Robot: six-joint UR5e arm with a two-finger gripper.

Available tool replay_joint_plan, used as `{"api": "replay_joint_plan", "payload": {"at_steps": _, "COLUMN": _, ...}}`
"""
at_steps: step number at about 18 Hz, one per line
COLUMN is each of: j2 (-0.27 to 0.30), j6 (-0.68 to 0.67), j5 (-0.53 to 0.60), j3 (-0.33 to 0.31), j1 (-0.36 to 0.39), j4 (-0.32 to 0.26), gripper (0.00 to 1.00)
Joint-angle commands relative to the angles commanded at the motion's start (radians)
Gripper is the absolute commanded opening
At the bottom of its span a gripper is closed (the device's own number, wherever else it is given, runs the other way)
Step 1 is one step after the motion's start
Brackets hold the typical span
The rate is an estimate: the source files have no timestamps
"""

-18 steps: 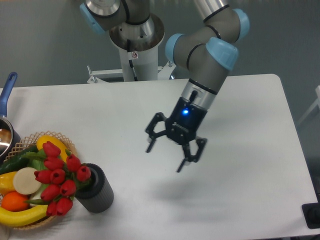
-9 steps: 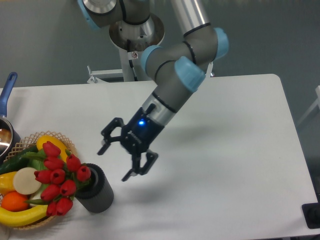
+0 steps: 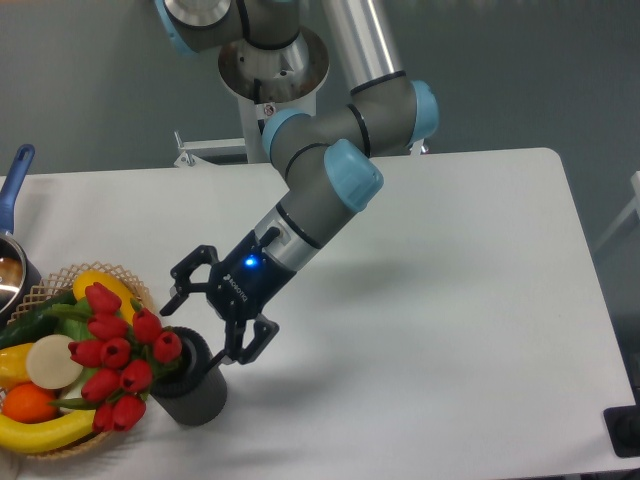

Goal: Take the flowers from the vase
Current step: 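Lower the open gripper around the red tulip stems above the vase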

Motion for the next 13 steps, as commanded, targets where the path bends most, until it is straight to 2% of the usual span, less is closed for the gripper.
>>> {"api": "replay_joint_plan", "payload": {"at_steps": 3, "j2": -0.021, "j6": 0.000, "j5": 0.000, "j3": 0.008, "j1": -0.020, "j4": 0.008, "gripper": 0.99}}
{"api": "replay_joint_plan", "payload": {"at_steps": 4, "j2": -0.028, "j6": 0.000, "j5": -0.002, "j3": 0.011, "j1": -0.023, "j4": 0.008, "gripper": 0.94}}
{"api": "replay_joint_plan", "payload": {"at_steps": 5, "j2": -0.035, "j6": 0.000, "j5": 0.000, "j3": 0.014, "j1": -0.025, "j4": 0.008, "gripper": 0.82}}
{"api": "replay_joint_plan", "payload": {"at_steps": 7, "j2": -0.044, "j6": 0.000, "j5": 0.000, "j3": 0.028, "j1": -0.023, "j4": 0.008, "gripper": 0.41}}
{"api": "replay_joint_plan", "payload": {"at_steps": 9, "j2": -0.051, "j6": 0.000, "j5": 0.000, "j3": 0.043, "j1": -0.019, "j4": 0.008, "gripper": 0.09}}
{"api": "replay_joint_plan", "payload": {"at_steps": 10, "j2": -0.051, "j6": -0.002, "j5": 0.000, "j3": 0.049, "j1": -0.015, "j4": 0.008, "gripper": 0.00}}
{"api": "replay_joint_plan", "payload": {"at_steps": 13, "j2": -0.048, "j6": -0.009, "j5": 0.002, "j3": 0.057, "j1": -0.002, "j4": 0.008, "gripper": 0.00}}
